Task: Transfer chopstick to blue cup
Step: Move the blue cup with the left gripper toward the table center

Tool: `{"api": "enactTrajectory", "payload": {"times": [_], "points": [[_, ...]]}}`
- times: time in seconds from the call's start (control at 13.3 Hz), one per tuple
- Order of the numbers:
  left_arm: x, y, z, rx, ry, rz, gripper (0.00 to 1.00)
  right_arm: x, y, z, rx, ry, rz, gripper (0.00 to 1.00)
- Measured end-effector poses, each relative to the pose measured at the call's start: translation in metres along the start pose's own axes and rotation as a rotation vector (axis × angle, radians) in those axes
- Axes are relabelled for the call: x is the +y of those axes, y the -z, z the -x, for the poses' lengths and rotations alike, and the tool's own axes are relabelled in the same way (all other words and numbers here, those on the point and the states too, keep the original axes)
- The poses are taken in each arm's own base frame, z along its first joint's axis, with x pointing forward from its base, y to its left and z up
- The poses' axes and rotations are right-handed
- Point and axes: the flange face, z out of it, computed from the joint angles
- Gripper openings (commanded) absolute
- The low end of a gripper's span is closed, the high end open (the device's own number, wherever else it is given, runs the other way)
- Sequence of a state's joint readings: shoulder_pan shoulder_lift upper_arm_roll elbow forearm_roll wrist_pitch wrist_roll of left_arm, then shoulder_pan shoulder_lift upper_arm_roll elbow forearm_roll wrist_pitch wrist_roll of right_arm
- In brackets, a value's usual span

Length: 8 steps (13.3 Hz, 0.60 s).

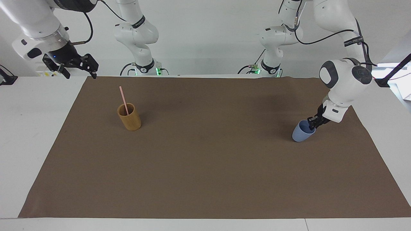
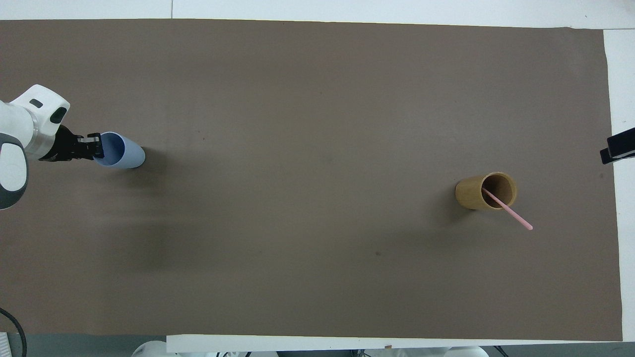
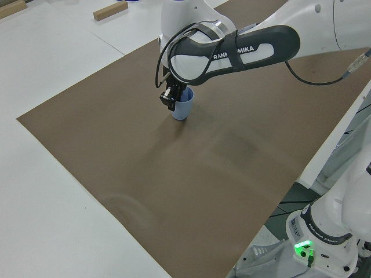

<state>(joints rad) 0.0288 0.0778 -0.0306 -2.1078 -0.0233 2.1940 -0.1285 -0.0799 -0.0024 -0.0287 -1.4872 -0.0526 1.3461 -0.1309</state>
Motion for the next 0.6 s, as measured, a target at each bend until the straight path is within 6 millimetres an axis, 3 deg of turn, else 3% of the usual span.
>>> {"api": "enactTrajectory", "payload": {"times": [0.15, 0.23, 0.3, 0.45, 0.6], "points": [[0.007, 0.006, -0.002, 0.018, 0.029, 0.003, 0.0, 0.0, -0.001, 0.0, -0.002, 0.0, 0.0, 1.0], [0.019, 0.008, -0.003, 0.027, 0.056, 0.006, 0.0, 0.0, -0.001, 0.0, -0.002, 0.0, 0.0, 1.0], [0.045, 0.01, -0.001, 0.034, 0.087, 0.011, 0.0, 0.001, -0.001, 0.0, -0.003, -0.001, -0.001, 1.0], [0.133, 0.017, 0.017, 0.054, 0.142, 0.031, 0.0, 0.001, -0.001, 0.0, -0.003, -0.001, -0.001, 1.0], [0.222, 0.027, 0.049, 0.071, 0.171, 0.06, 0.0, 0.001, -0.001, 0.0, -0.004, -0.001, -0.001, 1.0]]}}
